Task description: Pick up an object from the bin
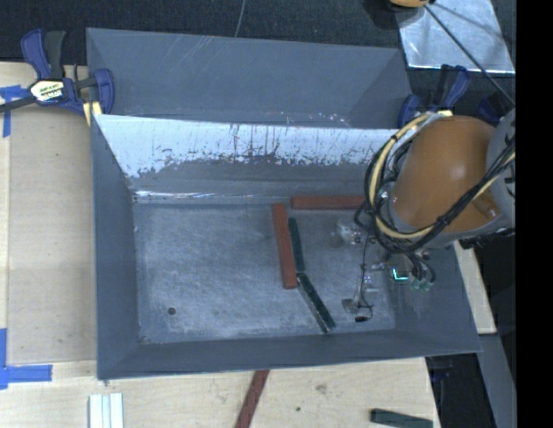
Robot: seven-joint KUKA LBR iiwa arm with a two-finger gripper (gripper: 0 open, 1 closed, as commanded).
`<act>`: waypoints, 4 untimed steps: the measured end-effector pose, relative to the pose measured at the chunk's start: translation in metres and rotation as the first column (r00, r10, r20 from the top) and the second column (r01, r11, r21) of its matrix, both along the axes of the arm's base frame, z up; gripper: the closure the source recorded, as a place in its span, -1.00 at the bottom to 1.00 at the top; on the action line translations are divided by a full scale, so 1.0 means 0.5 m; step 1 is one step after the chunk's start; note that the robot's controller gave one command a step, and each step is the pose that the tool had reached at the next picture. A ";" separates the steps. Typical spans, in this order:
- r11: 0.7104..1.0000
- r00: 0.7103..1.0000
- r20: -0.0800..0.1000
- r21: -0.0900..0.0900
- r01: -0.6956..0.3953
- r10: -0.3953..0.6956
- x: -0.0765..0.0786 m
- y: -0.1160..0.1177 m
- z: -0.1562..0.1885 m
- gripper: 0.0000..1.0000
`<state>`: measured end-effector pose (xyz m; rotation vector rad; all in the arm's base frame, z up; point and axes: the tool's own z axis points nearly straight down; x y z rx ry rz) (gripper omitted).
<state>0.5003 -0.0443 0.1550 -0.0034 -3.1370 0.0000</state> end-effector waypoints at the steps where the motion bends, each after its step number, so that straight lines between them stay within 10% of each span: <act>1: 1.000 1.000 0.007 -0.001 -0.002 0.002 0.004 0.000 0.007 -1.00; 3: 1.000 1.000 0.003 0.000 -0.022 0.022 -0.014 0.099 -0.101 -1.00; 4: 1.000 1.000 0.030 0.002 0.006 -0.007 0.099 0.167 -0.157 1.00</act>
Offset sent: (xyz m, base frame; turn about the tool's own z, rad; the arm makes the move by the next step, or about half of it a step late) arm -0.0102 0.0410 -0.0599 -0.1412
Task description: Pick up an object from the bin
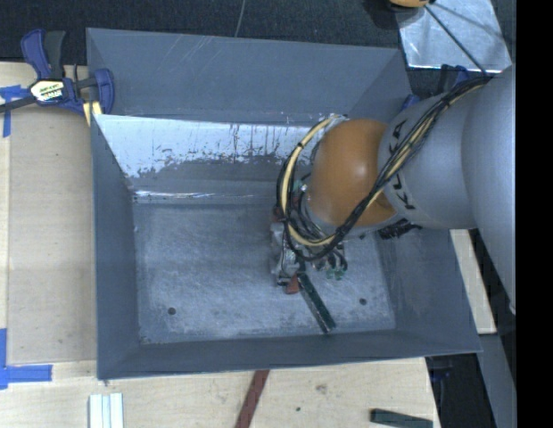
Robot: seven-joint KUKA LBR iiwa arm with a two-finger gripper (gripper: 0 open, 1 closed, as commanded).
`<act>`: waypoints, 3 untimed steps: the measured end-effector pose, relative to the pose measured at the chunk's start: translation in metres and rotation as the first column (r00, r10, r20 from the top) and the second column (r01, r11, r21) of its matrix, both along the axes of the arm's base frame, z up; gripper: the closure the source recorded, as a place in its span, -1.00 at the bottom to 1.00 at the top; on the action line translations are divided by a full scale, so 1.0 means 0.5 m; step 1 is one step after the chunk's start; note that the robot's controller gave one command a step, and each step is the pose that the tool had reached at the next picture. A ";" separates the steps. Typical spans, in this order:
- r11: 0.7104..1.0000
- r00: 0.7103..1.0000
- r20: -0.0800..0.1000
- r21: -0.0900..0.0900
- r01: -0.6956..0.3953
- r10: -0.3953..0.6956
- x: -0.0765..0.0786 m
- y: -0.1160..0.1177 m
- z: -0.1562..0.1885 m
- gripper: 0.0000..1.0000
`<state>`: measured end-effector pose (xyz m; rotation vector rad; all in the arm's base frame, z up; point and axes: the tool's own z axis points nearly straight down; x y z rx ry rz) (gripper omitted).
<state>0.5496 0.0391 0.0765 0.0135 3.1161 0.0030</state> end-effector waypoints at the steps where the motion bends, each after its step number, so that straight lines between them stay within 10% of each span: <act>1: 1.000 1.000 -0.021 -0.002 -0.001 0.001 -0.012 -0.001 -0.010 -1.00; 2: 1.000 1.000 -0.021 -0.001 -0.001 0.001 -0.012 -0.001 -0.010 -1.00; 3: 0.946 0.946 -0.020 -0.005 -0.323 0.323 0.016 -0.203 0.006 1.00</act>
Offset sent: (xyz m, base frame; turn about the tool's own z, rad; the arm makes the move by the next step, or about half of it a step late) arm 0.0000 0.0000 0.0000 0.0000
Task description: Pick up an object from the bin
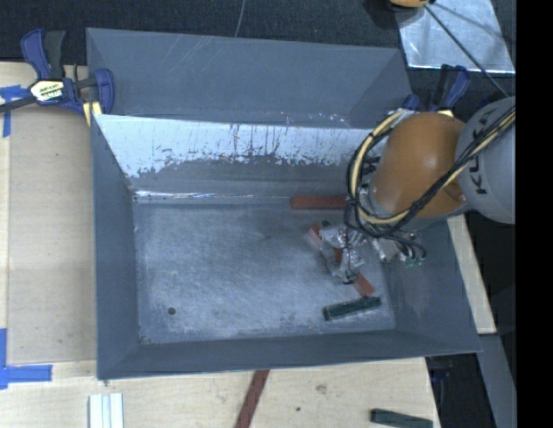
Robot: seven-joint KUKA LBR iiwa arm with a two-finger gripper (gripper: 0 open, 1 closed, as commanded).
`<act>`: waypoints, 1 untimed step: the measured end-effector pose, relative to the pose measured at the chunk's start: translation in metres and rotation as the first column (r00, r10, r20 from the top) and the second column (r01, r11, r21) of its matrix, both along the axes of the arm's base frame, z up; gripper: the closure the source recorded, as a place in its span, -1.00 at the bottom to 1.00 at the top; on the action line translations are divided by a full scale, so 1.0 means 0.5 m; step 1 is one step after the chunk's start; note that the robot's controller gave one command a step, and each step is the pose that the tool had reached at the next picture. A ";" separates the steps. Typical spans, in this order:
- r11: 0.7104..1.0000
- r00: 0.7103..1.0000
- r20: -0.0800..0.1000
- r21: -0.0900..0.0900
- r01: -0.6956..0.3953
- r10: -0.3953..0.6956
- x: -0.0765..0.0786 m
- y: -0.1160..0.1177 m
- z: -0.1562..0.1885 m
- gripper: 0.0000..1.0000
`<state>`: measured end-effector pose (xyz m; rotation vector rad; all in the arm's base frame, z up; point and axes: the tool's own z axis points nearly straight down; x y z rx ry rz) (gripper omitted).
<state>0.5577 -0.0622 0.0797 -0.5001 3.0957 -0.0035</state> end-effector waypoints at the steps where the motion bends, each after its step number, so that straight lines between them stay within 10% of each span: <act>1: 1.000 1.000 -0.001 0.001 0.001 -0.001 0.000 0.001 0.000 -1.00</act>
Offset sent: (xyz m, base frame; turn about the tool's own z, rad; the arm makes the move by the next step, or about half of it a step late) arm 0.0000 0.0000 0.0000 0.0000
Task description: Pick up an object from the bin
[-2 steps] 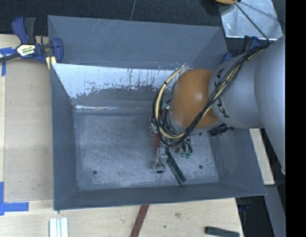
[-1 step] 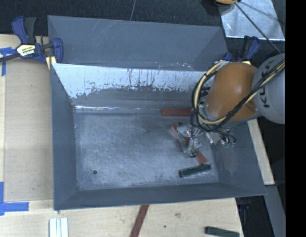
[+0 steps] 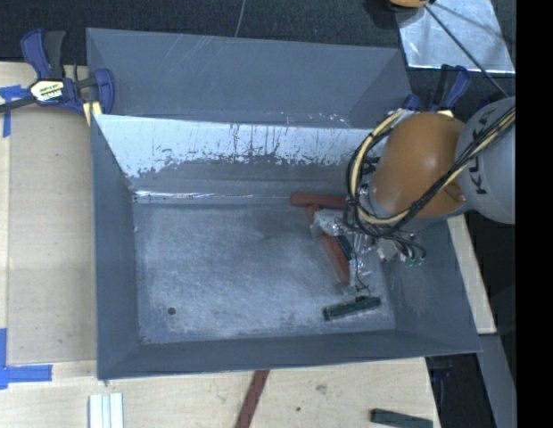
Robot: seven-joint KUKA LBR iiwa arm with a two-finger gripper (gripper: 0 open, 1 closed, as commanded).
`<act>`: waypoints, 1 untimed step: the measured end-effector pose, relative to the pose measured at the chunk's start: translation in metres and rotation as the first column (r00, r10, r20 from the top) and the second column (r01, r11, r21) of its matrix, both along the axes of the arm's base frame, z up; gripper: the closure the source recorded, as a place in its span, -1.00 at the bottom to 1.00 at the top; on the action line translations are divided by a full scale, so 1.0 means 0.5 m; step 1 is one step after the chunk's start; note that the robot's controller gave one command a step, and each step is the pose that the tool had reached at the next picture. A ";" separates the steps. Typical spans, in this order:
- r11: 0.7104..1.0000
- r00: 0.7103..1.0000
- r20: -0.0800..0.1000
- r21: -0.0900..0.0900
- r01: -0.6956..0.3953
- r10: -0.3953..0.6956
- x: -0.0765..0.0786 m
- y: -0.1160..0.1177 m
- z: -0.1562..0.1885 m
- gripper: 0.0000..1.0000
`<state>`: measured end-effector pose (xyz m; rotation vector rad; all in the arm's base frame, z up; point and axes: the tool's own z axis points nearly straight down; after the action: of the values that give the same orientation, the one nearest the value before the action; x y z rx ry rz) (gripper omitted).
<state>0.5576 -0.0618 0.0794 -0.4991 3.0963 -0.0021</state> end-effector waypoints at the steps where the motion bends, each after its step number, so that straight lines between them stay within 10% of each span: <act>1: 1.000 1.000 0.000 0.000 0.000 0.000 0.000 0.000 0.000 -1.00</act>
Offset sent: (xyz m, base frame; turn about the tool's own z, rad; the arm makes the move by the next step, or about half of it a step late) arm 0.0208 -0.0620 0.0157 -0.3701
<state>0.5576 -0.0618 0.0793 -0.4991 3.0964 -0.0019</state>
